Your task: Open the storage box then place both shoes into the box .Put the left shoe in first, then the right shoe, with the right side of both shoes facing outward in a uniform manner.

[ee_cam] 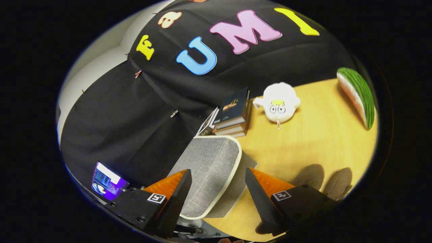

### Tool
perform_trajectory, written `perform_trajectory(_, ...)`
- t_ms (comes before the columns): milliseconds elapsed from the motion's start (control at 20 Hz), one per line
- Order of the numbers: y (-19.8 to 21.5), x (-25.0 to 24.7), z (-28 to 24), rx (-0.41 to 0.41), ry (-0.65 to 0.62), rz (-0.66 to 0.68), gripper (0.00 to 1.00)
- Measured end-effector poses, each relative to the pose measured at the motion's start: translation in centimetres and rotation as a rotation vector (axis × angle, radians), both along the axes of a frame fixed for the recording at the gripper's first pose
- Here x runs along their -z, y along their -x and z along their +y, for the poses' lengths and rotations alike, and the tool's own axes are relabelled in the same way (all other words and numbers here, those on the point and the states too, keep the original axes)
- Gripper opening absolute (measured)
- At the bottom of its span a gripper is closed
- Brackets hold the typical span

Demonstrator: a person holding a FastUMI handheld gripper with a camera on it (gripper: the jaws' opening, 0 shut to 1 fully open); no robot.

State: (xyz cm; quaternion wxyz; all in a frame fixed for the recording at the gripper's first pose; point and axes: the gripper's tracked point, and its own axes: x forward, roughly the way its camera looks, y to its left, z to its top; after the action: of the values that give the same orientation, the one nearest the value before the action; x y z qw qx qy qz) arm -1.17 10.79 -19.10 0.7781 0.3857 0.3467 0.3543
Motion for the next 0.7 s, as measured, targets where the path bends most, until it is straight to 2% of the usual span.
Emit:
perform_trajectory(300, 0.9, 3.1, 3.1, -0.101, -0.233, 0.245, 0.98)
perform_trajectory(700, 1.3, 4.9, 6.4, -0.126, -0.431, 0.438, 0.98)
